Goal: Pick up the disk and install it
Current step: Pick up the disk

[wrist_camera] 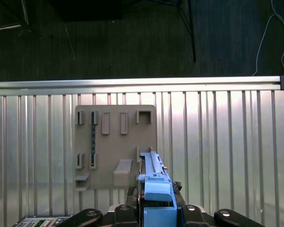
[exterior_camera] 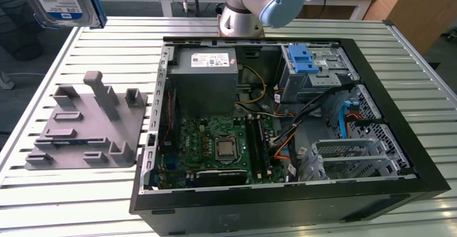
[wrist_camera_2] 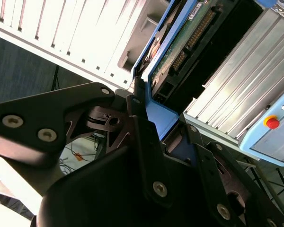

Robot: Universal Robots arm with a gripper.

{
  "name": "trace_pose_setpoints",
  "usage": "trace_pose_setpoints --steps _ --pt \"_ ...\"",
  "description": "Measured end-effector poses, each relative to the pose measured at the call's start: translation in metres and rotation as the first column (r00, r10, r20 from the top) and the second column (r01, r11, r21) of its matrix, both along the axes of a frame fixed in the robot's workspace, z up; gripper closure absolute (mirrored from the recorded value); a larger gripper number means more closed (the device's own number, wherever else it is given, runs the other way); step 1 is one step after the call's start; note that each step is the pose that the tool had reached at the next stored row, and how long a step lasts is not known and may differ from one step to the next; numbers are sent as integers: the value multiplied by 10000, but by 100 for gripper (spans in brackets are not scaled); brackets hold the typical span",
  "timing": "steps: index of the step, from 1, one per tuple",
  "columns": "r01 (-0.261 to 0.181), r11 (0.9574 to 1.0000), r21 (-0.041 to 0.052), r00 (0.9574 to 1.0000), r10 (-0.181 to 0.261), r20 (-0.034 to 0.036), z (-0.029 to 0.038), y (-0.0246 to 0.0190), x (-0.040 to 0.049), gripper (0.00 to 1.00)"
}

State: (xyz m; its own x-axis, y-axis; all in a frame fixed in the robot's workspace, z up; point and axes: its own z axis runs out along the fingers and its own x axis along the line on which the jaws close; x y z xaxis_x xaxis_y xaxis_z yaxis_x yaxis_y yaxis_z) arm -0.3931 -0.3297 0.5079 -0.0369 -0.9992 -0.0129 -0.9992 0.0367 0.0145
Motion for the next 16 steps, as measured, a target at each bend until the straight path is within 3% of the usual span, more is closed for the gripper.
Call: trace_pose_setpoints --steps 16 --pt "0 10000 0 10000 0 0 0 0 49 64"
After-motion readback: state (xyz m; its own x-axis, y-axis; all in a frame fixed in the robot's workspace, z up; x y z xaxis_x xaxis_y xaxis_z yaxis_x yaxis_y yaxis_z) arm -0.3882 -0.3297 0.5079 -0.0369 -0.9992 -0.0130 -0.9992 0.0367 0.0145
